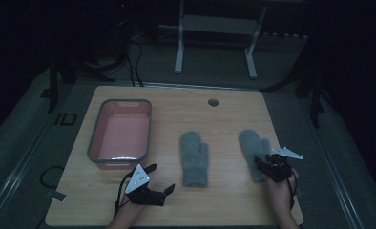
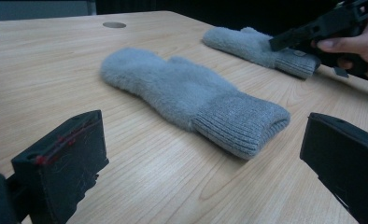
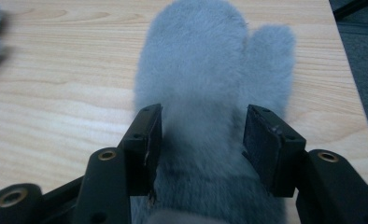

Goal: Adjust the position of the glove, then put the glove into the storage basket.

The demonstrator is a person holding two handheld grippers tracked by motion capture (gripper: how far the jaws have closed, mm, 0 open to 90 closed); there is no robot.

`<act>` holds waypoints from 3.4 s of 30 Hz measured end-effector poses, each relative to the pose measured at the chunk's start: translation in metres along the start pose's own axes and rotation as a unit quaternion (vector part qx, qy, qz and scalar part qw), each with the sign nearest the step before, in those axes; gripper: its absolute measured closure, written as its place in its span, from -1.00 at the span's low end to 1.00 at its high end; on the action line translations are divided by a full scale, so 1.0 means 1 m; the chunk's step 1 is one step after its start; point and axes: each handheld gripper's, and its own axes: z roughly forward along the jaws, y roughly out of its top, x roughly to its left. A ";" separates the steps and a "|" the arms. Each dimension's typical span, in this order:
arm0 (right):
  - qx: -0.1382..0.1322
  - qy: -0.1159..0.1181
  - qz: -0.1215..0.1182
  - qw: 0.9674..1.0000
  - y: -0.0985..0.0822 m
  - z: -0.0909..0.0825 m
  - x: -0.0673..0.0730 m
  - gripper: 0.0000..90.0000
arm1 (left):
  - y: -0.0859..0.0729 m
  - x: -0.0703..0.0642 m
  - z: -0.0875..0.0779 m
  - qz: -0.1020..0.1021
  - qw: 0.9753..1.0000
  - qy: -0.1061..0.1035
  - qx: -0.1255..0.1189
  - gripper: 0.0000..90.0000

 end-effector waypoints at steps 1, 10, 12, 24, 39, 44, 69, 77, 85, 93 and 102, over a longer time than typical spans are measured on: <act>0.003 0.007 -0.002 1.000 0.000 -0.002 -0.002 0.04 | 0.000 0.000 0.000 0.000 1.000 0.000 0.000 -0.98; -0.001 0.043 -0.012 0.999 -0.013 -0.019 -0.008 -0.08 | 0.000 0.000 0.001 0.000 1.000 0.001 0.001 -0.98; -0.005 0.046 -0.013 0.999 -0.017 -0.023 -0.009 -0.08 | 0.000 0.000 0.001 0.000 1.000 0.001 0.001 -0.98; -0.027 0.043 -0.018 0.999 -0.022 -0.039 -0.006 -0.08 | 0.000 0.000 0.002 0.002 1.000 0.000 0.003 -0.98; 0.002 0.029 -0.055 0.998 0.002 0.013 -0.002 -0.01 | 0.000 0.001 0.000 -0.001 1.000 0.000 0.001 -0.98; 0.011 0.018 -0.071 0.997 -0.003 0.019 0.005 0.20 | 0.001 0.001 0.001 -0.004 1.000 -0.005 -0.002 -0.98; -0.036 -0.021 0.011 0.999 0.038 -0.010 0.071 0.81 | 0.004 0.001 0.001 0.000 1.000 -0.008 -0.008 -0.98; -0.060 0.018 0.028 0.998 0.054 -0.021 0.117 0.81 | 0.007 0.002 -0.001 -0.001 1.000 -0.009 -0.015 -0.98; -0.054 0.040 0.020 0.998 0.057 -0.017 0.167 0.81 | 0.009 -0.001 -0.004 0.012 1.000 0.015 -0.013 -0.98; -0.050 0.042 0.052 0.997 0.050 -0.009 0.202 0.81 | 0.012 -0.003 -0.009 -0.005 0.998 0.063 -0.018 -0.98; -0.034 0.040 0.083 0.995 0.032 0.000 0.221 0.80 | 0.018 -0.006 -0.004 -0.016 0.997 0.068 -0.015 -0.98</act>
